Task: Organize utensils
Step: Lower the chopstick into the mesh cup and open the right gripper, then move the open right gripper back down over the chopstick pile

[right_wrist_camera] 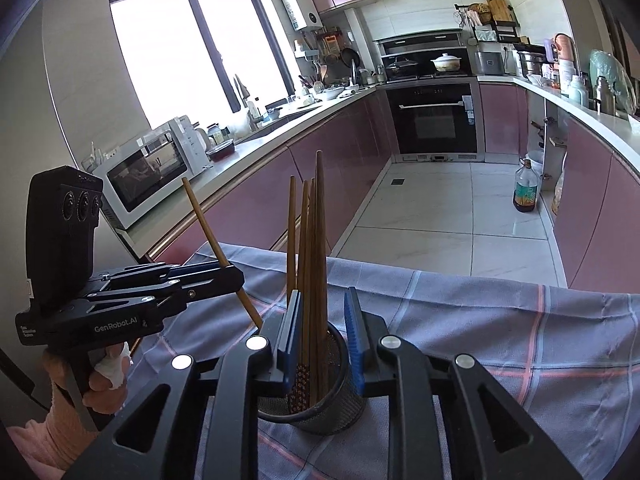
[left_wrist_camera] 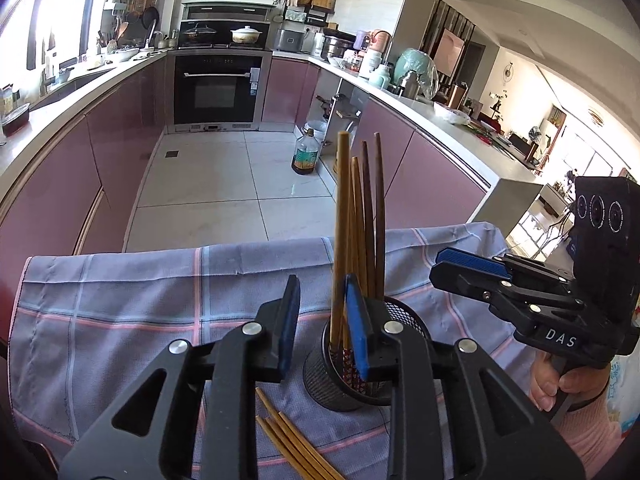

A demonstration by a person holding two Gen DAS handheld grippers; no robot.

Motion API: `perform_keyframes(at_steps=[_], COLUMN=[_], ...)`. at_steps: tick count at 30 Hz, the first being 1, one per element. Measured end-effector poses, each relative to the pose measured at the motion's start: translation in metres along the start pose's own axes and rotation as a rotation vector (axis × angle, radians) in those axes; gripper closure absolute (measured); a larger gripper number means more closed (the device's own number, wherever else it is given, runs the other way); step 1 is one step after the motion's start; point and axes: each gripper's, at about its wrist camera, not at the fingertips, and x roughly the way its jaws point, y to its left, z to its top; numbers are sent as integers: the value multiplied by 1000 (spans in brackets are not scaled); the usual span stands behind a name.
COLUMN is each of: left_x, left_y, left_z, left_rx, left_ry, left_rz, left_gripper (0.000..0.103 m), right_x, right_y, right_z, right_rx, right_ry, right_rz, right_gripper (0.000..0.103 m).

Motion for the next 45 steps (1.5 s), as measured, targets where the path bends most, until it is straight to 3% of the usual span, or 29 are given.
perform_keyframes(at_steps=[5, 8, 14, 16, 18, 24, 29, 34, 45], left_x=[-1, 0, 9, 13, 12, -10, -38, -58, -42], left_y=[2, -3, -5, -3, -2, -1, 3, 10, 26], left_z=[2, 4, 15, 17, 18, 9, -14, -52, -146], left_rx=[4, 18, 6, -7, -11, 8, 35, 53, 6], left_ry=[-9, -11, 6, 7, -12, -101, -151, -141, 55], left_rz=[-3, -13, -25, -13, 2, 36, 114, 168, 166], left_gripper=[81, 94, 94, 83, 65, 50, 50, 50, 53], right_x=[-2, -2, 2, 3, 4, -3, -12, -12, 24], right_y=[5, 7, 4, 4, 4, 9, 21, 39, 56], right_z=[-6, -11, -17, -19, -21, -29, -39, -63, -114], right_rx=[-7, -12, 5, 8, 10, 0, -31, -89, -105], right_ry=[-6, -1, 15, 22, 24, 15, 9, 53, 245], right_rz=[10, 21, 33, 37, 38, 48, 96, 151, 152], right_gripper=[76, 76, 76, 76, 76, 75, 71, 70, 70])
